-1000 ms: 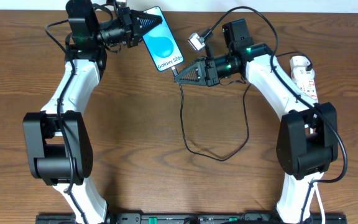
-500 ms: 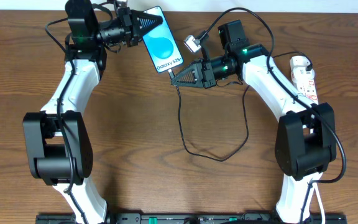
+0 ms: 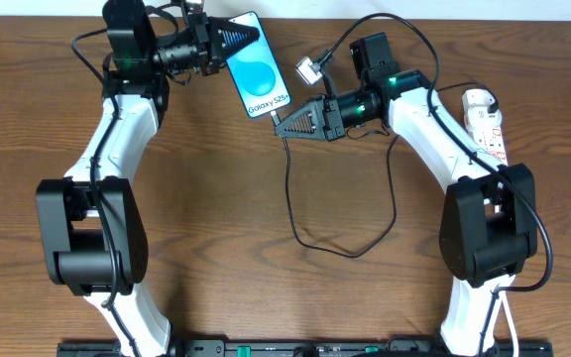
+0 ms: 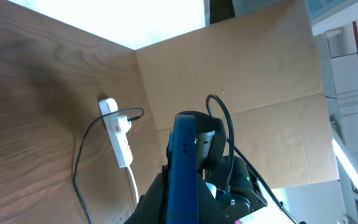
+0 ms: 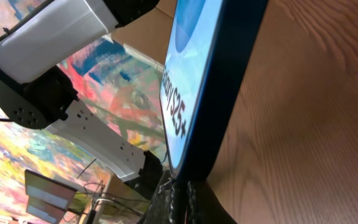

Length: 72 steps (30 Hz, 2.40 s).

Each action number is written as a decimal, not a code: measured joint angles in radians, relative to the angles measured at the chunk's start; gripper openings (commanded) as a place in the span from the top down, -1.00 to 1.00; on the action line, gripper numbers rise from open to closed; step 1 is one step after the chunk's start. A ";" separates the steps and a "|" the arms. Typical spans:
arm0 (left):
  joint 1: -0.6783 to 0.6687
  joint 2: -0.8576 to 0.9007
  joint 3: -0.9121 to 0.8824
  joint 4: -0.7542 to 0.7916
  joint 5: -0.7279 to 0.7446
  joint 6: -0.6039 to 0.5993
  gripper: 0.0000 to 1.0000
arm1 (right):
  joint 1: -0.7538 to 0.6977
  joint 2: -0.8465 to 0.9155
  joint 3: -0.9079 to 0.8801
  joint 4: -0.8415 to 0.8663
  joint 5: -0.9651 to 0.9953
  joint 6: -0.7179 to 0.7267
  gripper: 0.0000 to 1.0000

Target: Plug charger to phone and switch on socket

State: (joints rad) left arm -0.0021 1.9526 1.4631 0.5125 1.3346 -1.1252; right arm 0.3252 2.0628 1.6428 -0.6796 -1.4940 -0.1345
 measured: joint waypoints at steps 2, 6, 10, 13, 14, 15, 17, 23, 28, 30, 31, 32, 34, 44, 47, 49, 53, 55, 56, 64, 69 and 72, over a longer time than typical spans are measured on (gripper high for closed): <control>0.000 0.000 0.000 0.000 0.002 0.000 0.85 | 0.000 0.000 0.000 0.002 0.000 0.000 0.98; 0.000 0.000 0.000 0.000 0.002 0.000 0.85 | 0.000 0.000 0.000 0.004 -0.002 0.000 0.98; 0.000 0.000 0.000 0.000 0.002 0.000 0.85 | 0.000 0.000 0.000 0.004 -0.002 0.000 0.98; 0.000 0.000 0.000 0.000 0.002 0.000 0.85 | 0.000 0.000 0.000 0.004 -0.002 0.000 0.98; 0.000 0.000 0.000 0.000 0.002 0.000 0.85 | 0.000 0.000 0.000 0.004 -0.002 0.000 0.98; 0.000 0.000 0.000 0.000 0.002 0.000 0.85 | 0.000 0.000 0.000 0.004 -0.002 0.000 0.98; 0.000 0.000 0.000 0.000 0.002 0.000 0.85 | 0.000 0.000 0.000 0.004 -0.002 0.000 0.98; 0.000 0.000 0.000 0.000 0.002 0.000 0.85 | 0.000 0.000 0.000 -0.010 -0.010 0.000 0.98; 0.005 0.000 0.000 0.000 0.002 0.000 0.85 | 0.000 0.000 0.000 -0.017 -0.011 0.000 0.98; 0.007 0.000 0.000 0.000 0.002 0.000 0.85 | 0.000 0.000 0.000 -0.017 -0.016 0.000 0.98; 0.008 0.000 0.000 0.000 0.002 0.000 0.85 | 0.000 0.000 0.000 -0.017 -0.017 0.000 0.98; 0.009 0.000 0.000 0.000 0.002 0.000 0.85 | 0.000 0.000 0.000 -0.017 -0.018 0.002 0.98; 0.009 0.000 0.000 0.000 0.002 0.000 0.85 | 0.000 0.000 0.000 -0.017 -0.018 0.004 0.98; 0.008 0.000 0.000 0.000 -0.006 0.000 0.85 | 0.000 0.000 0.000 -0.016 -0.019 0.014 0.98; 0.008 0.000 0.000 0.000 -0.006 0.000 0.85 | 0.000 0.000 0.000 -0.011 -0.021 0.017 0.98; 0.008 0.000 0.000 0.000 -0.006 0.000 0.85 | 0.000 0.000 0.000 -0.008 -0.021 0.019 0.98; 0.008 0.000 0.000 0.000 -0.006 0.004 0.85 | 0.000 0.000 0.000 -0.007 -0.021 0.022 0.98; 0.008 0.000 0.000 0.000 -0.006 0.004 0.85 | 0.000 0.000 0.000 -0.007 -0.021 0.023 0.98; 0.008 0.000 0.000 0.000 -0.006 0.004 0.85 | 0.000 0.000 0.000 -0.007 -0.021 0.023 0.98; 0.005 0.000 0.000 0.000 -0.006 0.004 0.85 | 0.000 0.000 0.000 -0.007 -0.021 0.025 0.98; -0.005 0.000 0.000 0.000 -0.017 0.004 0.85 | 0.000 0.000 0.000 -0.007 -0.022 0.025 0.98; -0.005 0.000 0.000 0.000 -0.018 0.004 0.85 | 0.000 0.000 0.000 -0.007 -0.022 0.025 0.98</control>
State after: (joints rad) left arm -0.0074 1.9526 1.4631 0.5125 1.3167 -1.1210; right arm 0.3248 2.0632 1.6428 -0.6868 -1.5158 -0.1093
